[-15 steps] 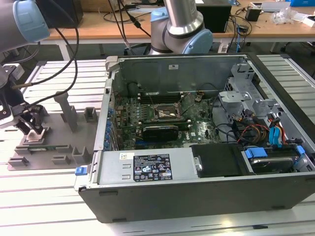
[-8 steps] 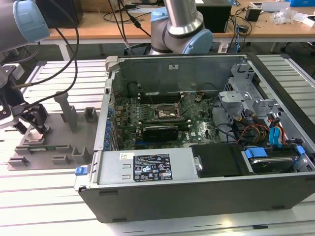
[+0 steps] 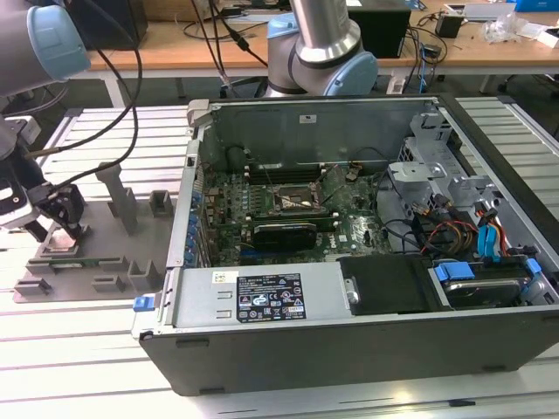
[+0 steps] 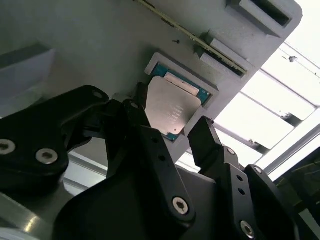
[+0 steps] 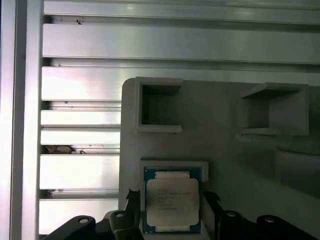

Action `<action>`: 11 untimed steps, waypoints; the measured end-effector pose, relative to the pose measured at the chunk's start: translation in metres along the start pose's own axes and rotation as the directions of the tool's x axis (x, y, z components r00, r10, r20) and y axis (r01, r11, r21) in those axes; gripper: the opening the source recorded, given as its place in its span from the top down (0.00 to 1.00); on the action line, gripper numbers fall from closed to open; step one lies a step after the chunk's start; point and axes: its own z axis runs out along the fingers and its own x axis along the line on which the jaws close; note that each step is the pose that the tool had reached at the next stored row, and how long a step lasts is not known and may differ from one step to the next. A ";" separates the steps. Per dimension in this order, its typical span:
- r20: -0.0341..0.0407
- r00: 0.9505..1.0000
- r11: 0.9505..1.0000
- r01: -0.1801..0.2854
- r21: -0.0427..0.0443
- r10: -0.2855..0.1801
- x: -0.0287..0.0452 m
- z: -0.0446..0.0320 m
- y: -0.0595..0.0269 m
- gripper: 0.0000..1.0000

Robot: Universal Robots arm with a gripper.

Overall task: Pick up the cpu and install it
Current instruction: 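Pick up the cpu and move it towards the insertion slot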

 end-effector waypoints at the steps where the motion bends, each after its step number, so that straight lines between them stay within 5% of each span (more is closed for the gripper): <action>1: 0.000 1.000 1.000 0.000 0.000 0.000 -0.0001 0.0006 0.0000 0.40; 11: 0.000 1.000 1.000 -0.003 0.000 0.003 -0.0029 0.0048 -0.0001 0.40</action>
